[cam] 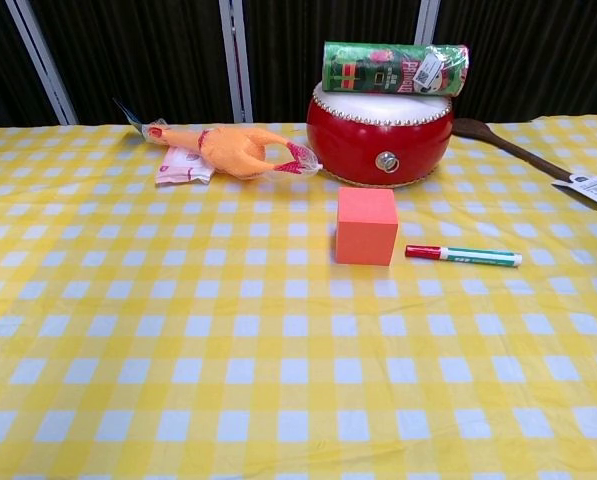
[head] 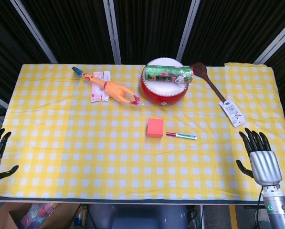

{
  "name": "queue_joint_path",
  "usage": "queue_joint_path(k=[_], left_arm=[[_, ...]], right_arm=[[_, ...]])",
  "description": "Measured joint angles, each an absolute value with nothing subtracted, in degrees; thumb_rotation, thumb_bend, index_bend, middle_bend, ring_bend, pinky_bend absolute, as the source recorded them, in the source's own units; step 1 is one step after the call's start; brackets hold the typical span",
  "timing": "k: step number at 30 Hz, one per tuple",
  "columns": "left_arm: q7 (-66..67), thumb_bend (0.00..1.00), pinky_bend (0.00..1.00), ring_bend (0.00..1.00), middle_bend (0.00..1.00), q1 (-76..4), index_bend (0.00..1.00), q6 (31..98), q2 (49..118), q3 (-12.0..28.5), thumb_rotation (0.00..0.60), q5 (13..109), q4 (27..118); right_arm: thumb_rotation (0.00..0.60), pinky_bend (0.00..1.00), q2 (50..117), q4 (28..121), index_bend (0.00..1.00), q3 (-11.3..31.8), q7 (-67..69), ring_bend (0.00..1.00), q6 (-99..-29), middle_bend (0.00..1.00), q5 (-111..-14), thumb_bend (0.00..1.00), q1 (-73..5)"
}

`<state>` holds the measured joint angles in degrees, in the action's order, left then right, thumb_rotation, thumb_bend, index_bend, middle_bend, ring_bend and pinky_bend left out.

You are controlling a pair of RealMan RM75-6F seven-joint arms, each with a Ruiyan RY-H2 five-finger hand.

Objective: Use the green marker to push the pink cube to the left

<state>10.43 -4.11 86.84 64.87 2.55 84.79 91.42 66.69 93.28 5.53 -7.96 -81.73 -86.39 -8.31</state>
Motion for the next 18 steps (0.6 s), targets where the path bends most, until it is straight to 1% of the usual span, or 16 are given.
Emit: queue_joint_path(k=[3, 5, 10, 18], left_arm=[[10.0, 0.01, 0.00, 0.00, 0.00, -4.1, 0.00, 87.1, 64.8, 2.4, 0.600, 85.3, 91.4], [9.7, 0.01, 0.00, 0.00, 0.00, -4.1, 0.00, 87.2, 64.9, 2.4, 0.600, 85.6, 91.3], [9.0, 0.01, 0.00, 0.00, 0.00, -4.1, 0.00, 87.2, 64.8, 2.3, 0.600, 85.9, 91.2], [7.8, 0.01, 0.00, 0.00, 0.00, -4.2, 0.00, 86.5, 64.4, 2.2, 0.600, 85.7, 91.4]], right_arm=[[0.600, 0.05, 66.9, 95.2, 0.30, 6.9, -9.4, 0.00, -78.7, 0.10, -84.2, 0.35, -10.3], [0.600, 0.05, 67.3, 96.7, 0.33, 7.9, -11.0, 0.00, -76.2, 0.11, -81.9, 0.35, -11.9], [0.600, 0.05, 70.2, 98.7, 0.34, 10.5, -17.5, 0.00, -71.6, 0.12, -75.3, 0.35, -16.0], [0.600, 0.05, 80.3, 96.8, 0.34, 14.0, -28.3, 0.00, -67.6, 0.12, -62.9, 0.35, -22.7]])
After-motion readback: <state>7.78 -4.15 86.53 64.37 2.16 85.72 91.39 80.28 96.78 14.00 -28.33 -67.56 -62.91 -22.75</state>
